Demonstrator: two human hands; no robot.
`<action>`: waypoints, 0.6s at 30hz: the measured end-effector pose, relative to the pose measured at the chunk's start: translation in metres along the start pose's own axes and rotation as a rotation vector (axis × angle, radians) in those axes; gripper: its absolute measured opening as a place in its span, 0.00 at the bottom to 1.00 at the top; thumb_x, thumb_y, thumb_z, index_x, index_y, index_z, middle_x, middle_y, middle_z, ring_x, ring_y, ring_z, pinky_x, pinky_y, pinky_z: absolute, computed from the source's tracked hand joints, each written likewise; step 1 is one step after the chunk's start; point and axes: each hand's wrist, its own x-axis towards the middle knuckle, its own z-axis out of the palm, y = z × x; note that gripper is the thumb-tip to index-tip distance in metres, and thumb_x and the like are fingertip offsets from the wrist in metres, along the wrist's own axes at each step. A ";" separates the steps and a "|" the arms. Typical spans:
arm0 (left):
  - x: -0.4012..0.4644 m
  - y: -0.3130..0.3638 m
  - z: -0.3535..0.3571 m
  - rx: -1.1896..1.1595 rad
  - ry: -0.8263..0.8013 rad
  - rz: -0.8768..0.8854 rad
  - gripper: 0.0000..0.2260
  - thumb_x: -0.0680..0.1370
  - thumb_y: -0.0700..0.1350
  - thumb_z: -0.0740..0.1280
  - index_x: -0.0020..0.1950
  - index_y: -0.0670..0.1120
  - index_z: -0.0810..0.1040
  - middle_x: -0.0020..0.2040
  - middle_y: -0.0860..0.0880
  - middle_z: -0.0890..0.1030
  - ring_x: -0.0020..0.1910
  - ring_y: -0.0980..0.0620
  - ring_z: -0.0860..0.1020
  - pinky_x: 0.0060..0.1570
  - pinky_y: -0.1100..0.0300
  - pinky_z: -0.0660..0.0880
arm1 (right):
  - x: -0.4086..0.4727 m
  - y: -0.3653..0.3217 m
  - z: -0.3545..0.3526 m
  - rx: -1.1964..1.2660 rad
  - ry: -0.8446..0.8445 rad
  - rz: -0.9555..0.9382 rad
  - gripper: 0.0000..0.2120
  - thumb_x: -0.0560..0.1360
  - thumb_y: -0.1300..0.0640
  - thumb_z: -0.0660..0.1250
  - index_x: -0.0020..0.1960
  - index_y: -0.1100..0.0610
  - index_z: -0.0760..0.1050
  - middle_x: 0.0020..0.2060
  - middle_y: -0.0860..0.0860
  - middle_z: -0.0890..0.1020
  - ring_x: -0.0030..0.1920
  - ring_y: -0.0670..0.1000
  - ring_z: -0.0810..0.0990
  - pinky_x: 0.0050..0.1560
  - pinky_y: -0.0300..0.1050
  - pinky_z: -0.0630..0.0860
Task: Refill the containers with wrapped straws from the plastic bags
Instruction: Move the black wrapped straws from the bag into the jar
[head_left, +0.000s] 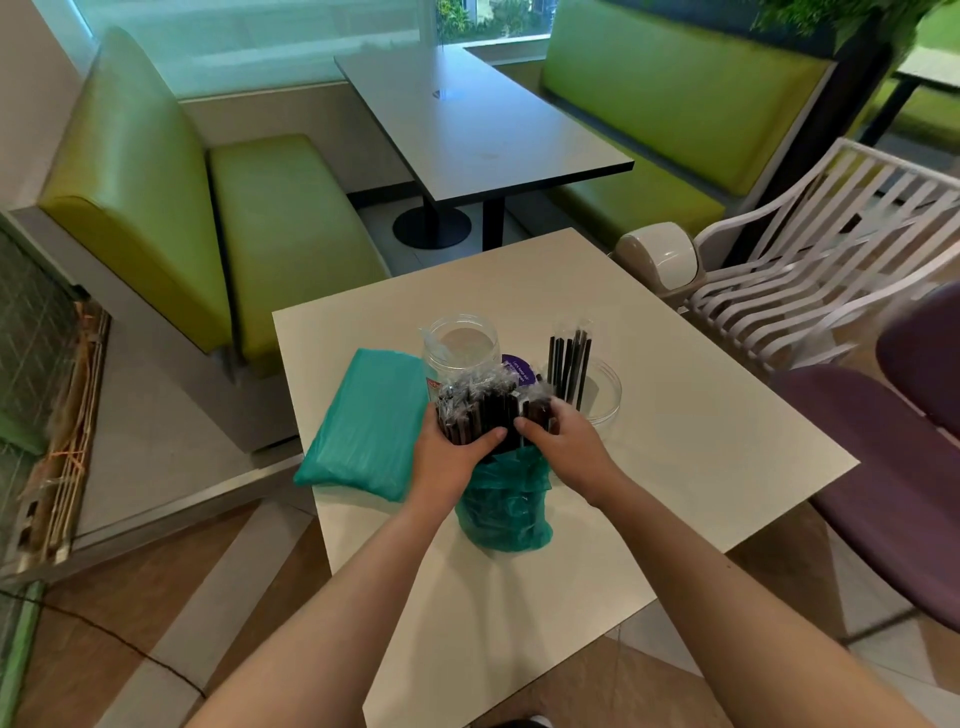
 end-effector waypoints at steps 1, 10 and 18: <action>0.000 0.001 0.000 0.004 -0.001 0.000 0.30 0.66 0.45 0.81 0.62 0.53 0.69 0.58 0.52 0.78 0.59 0.53 0.76 0.61 0.58 0.73 | -0.001 -0.001 0.000 0.016 0.007 0.003 0.11 0.78 0.54 0.66 0.60 0.50 0.75 0.52 0.48 0.81 0.54 0.47 0.79 0.51 0.39 0.76; 0.001 0.004 0.005 0.044 0.005 0.001 0.34 0.66 0.47 0.80 0.68 0.49 0.69 0.62 0.49 0.78 0.63 0.50 0.75 0.65 0.51 0.72 | -0.006 -0.012 -0.004 0.047 -0.013 -0.009 0.13 0.79 0.55 0.65 0.63 0.51 0.74 0.52 0.47 0.80 0.54 0.45 0.78 0.44 0.28 0.71; 0.001 0.003 0.008 0.069 0.025 0.014 0.32 0.67 0.47 0.80 0.67 0.49 0.70 0.62 0.49 0.78 0.63 0.48 0.76 0.65 0.49 0.73 | -0.009 -0.012 -0.005 0.074 -0.119 -0.025 0.16 0.73 0.52 0.73 0.59 0.47 0.75 0.55 0.48 0.80 0.56 0.46 0.78 0.57 0.42 0.77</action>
